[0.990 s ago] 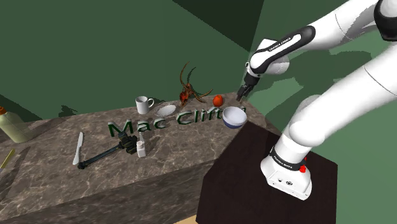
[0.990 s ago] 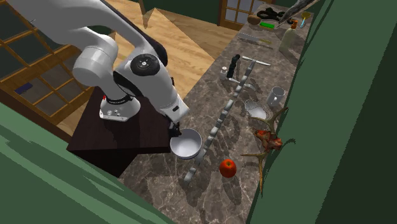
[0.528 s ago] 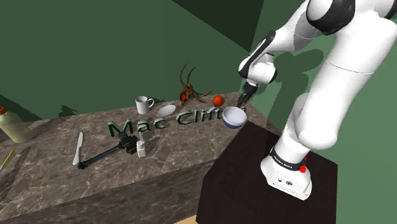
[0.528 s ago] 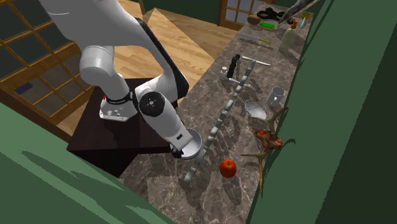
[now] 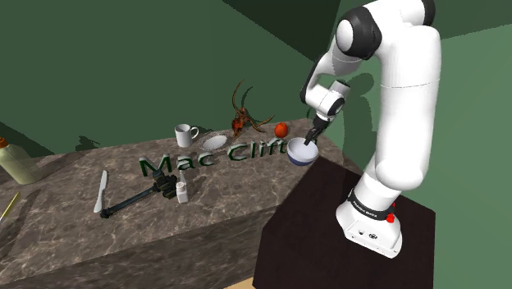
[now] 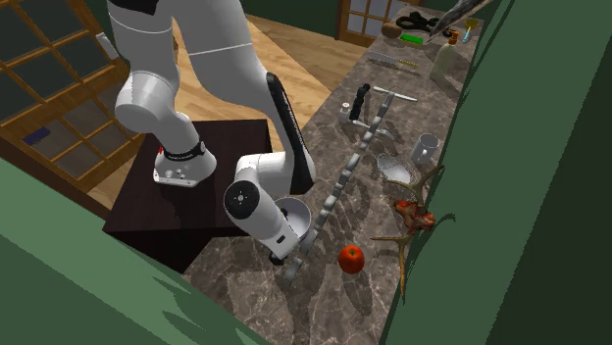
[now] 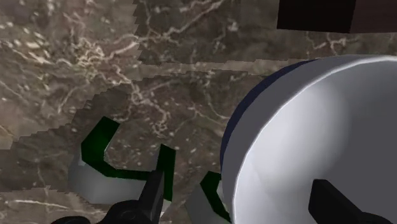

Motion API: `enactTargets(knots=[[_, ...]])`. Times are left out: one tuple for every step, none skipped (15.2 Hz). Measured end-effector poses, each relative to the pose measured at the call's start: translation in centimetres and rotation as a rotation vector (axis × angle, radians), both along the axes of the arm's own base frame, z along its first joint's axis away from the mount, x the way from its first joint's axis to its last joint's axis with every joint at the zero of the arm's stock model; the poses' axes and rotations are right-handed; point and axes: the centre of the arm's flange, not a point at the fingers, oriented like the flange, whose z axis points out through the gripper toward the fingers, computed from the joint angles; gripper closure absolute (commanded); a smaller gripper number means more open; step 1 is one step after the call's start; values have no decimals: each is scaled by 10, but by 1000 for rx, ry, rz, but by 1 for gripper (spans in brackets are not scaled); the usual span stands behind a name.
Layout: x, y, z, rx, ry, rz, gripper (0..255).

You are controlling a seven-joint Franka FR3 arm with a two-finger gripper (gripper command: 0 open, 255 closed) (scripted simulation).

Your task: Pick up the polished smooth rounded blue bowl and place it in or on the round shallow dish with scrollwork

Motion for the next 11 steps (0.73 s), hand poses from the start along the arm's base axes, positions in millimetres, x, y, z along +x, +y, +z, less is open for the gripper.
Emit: enactTargets(knots=[[0,0,-6,0,0,0,0],[0,0,-11,0,0,0,0],[1,0,-16,0,-1,0,0],[2,1,-24,0,0,1,0],[3,2,-27,0,0,0,0],[3,2,-29,1,-1,0,0],[3,2,-29,1,-1,0,0],[3,2,-30,1,-1,0,0],[3,2,-30,1,-1,0,0],[3,2,-30,1,-1,0,0],[3,2,-30,1,-1,0,0]])
